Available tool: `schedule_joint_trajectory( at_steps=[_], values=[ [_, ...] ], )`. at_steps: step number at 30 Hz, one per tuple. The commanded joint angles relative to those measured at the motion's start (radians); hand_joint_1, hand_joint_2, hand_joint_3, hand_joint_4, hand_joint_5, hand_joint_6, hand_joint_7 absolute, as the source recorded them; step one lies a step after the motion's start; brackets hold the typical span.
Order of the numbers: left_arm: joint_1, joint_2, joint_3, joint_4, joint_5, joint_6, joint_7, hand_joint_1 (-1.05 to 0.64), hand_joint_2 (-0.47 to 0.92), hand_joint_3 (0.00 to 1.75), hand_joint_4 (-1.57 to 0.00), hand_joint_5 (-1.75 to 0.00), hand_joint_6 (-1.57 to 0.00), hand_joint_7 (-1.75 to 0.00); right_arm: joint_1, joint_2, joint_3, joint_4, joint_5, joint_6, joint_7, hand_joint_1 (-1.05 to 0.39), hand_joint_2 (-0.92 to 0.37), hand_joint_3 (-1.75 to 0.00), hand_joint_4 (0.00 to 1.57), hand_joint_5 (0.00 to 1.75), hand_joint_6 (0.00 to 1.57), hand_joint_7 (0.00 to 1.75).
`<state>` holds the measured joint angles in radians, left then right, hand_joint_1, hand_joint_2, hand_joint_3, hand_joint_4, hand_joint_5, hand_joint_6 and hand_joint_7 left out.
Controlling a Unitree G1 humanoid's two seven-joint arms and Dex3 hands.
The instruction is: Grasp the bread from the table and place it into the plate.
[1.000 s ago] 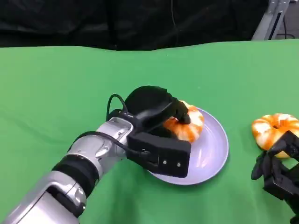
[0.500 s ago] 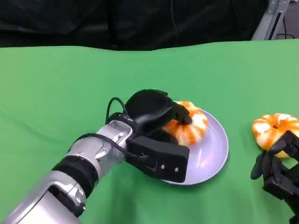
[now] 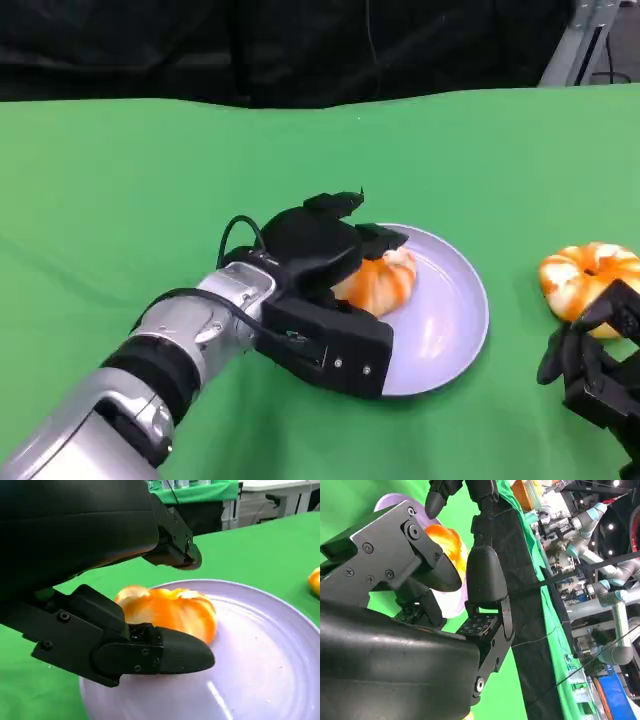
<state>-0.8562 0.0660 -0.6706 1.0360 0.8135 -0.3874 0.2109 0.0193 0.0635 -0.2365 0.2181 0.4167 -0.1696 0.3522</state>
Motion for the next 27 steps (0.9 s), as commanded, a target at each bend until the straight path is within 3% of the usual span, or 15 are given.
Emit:
schedule_joint_trajectory(
  at_steps=[1, 8, 12, 16, 23, 27],
  values=[
    [0.018, 0.025, 0.023, -0.011, -0.034, -0.024, -0.017, -1.05, 0.92, 0.61, 0.0, 0.0, -0.3, -0.01, 0.006, -0.014, -0.009, -0.004, 0.002, -0.01, -0.002, -0.05, -0.43, -1.41, 0.93, 1.75, 0.76, 1.65],
    [0.055, 0.047, 0.098, -0.038, -0.137, -0.101, -0.054, -1.03, 0.92, 0.52, -0.04, -0.02, -0.34, -0.02, 0.006, -0.017, -0.011, -0.01, 0.011, 0.008, -0.003, -0.05, -0.43, -1.41, 0.92, 1.75, 0.76, 1.65],
    [0.126, 0.056, 0.205, -0.106, -0.307, -0.152, -0.177, -0.8, 0.92, 0.41, -0.21, -0.07, -0.38, -0.02, 0.006, -0.012, -0.01, -0.009, 0.011, 0.006, -0.003, -0.04, -0.43, -1.42, 0.92, 1.75, 0.77, 1.66],
    [0.209, 0.046, 0.306, -0.182, -0.463, -0.18, -0.261, -0.42, 0.92, 0.29, -0.56, -0.17, -0.56, -0.07, 0.005, -0.012, -0.009, -0.004, 0.007, -0.001, 0.0, -0.03, -0.43, -1.43, 0.93, 1.75, 0.77, 1.66],
    [0.335, 0.037, 0.45, -0.345, -0.747, -0.074, -0.505, -0.18, 0.92, 0.32, -0.76, -0.17, -0.71, -0.08, 0.02, -0.007, -0.002, -0.031, 0.006, 0.015, -0.013, -0.04, -0.43, -1.43, 0.92, 1.75, 0.76, 1.66],
    [0.449, 0.011, 0.553, -0.501, -0.944, 0.092, -0.59, -0.08, 0.92, 0.43, -0.95, -0.24, -0.86, -0.11, 0.03, -0.006, 0.005, -0.047, 0.004, 0.022, -0.022, -0.04, -0.44, -1.43, 0.92, 1.75, 0.76, 1.66]
  ],
)
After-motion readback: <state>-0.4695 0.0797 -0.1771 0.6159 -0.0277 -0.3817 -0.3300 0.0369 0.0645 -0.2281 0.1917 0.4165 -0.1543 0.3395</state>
